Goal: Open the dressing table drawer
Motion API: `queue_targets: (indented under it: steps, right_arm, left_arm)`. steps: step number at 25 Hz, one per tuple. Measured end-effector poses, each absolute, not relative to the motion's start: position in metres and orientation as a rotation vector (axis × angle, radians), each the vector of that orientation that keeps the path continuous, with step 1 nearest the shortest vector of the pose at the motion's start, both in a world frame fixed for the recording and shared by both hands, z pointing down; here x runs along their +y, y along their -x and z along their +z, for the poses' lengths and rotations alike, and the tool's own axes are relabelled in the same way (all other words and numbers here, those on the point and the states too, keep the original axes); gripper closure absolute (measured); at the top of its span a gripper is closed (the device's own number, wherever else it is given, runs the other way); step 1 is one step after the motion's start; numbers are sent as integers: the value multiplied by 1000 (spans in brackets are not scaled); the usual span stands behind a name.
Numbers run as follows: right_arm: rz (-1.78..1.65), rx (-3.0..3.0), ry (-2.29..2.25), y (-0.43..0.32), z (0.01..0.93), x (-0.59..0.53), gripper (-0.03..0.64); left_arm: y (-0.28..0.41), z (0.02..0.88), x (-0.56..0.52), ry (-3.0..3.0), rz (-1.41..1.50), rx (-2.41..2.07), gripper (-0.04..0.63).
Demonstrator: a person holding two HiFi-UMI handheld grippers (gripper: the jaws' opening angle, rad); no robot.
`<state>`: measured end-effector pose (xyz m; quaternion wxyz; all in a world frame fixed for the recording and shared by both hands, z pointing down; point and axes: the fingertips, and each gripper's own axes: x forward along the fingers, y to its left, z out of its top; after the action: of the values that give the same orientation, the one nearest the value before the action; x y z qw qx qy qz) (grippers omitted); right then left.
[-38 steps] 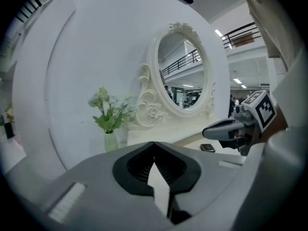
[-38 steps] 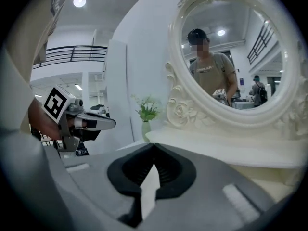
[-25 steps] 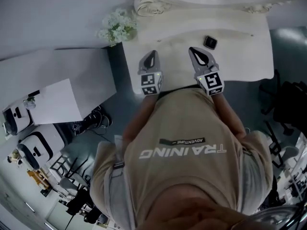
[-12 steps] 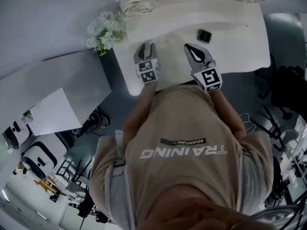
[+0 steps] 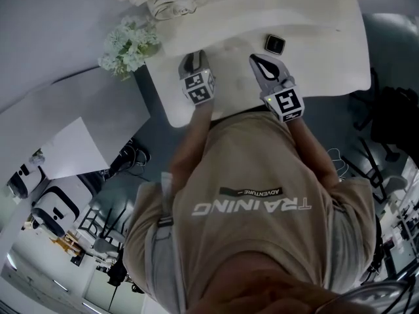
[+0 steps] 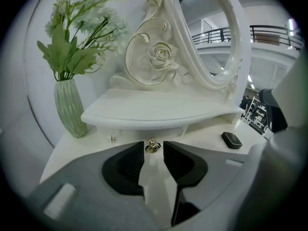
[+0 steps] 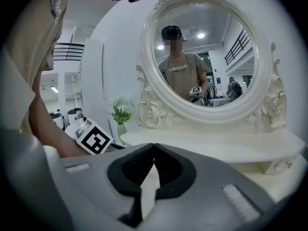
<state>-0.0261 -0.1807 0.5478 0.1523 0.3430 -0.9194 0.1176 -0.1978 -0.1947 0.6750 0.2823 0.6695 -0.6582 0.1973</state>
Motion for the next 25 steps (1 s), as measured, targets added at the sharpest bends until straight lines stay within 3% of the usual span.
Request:
queue_targets:
  steps: [5,25]
  right_arm:
    - [339,-2657,-955,16,552,-188,614]
    - [330,-2706,-891,0,555,-187,614]
  left_arm:
    - [196,682,-201,-1771,546,-1789,492]
    - [182,683,-170,-1734,607,-1815,496]
